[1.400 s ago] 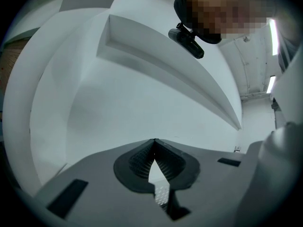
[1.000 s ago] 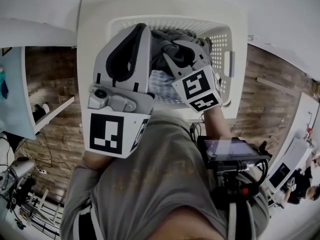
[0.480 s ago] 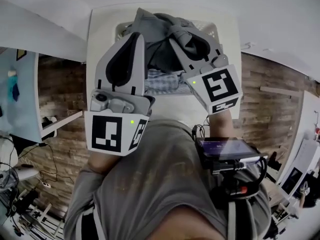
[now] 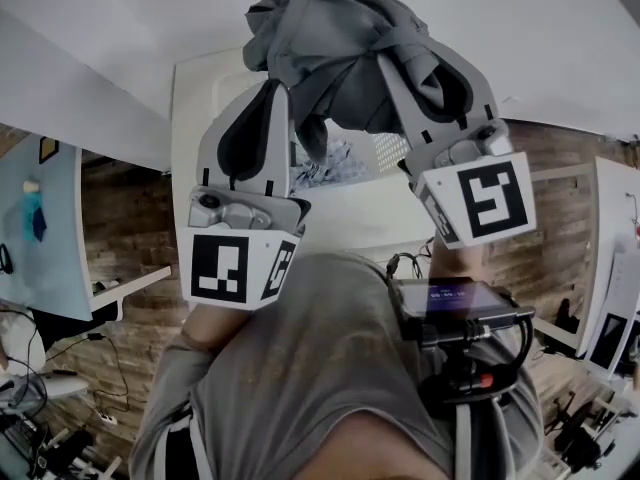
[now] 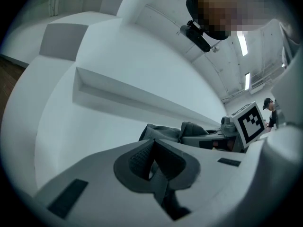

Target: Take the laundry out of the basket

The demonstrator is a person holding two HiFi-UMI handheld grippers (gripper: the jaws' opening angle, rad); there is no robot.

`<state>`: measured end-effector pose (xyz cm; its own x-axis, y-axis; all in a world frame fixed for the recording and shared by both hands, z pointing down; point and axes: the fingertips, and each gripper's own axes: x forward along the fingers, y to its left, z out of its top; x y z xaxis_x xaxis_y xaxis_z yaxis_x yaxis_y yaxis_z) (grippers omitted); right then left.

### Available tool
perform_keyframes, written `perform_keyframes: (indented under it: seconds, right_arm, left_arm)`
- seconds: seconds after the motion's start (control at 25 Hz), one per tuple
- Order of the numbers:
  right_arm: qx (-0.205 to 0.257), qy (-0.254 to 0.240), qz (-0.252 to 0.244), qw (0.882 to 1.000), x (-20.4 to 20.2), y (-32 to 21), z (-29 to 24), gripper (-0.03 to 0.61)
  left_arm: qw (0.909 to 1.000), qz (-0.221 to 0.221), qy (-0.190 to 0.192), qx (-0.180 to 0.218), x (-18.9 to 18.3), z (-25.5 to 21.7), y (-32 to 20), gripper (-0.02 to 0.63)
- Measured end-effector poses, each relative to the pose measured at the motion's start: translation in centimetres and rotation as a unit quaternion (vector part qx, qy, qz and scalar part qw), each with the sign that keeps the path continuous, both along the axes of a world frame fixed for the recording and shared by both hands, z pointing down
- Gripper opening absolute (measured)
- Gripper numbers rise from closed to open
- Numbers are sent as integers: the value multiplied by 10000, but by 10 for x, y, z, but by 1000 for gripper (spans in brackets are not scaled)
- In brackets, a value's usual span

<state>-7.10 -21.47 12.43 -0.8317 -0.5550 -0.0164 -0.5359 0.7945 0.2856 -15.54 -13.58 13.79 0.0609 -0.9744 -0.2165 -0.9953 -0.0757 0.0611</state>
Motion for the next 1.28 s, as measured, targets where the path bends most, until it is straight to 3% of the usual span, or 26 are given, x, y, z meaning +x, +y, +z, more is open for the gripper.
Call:
perform_keyframes:
  seconds: [0.2,0.4,0.8,1.08,1.28]
  right_arm:
    - [244,-60,604,9979,18,8,-10,106]
    - [413,-139,1308,9905,109,8,-27,106]
    - [435,-23,2509,9670,214,20,-25,107]
    - [30,-15,2711,9626,234,22,15,107]
    - [-614,43,2719,9604,228,2,85,107]
  left_arm:
    - [9989,475,33,13,-4,8,0,8]
    - [9957,931,5,27,61,1,-6,8]
    - [9843,1764,-34,11,128,-1,-14,8]
    - [9817,1897,-99,-115,143,2,-21,8]
    - [9806,1891,-144,-496,141,32,-42,8]
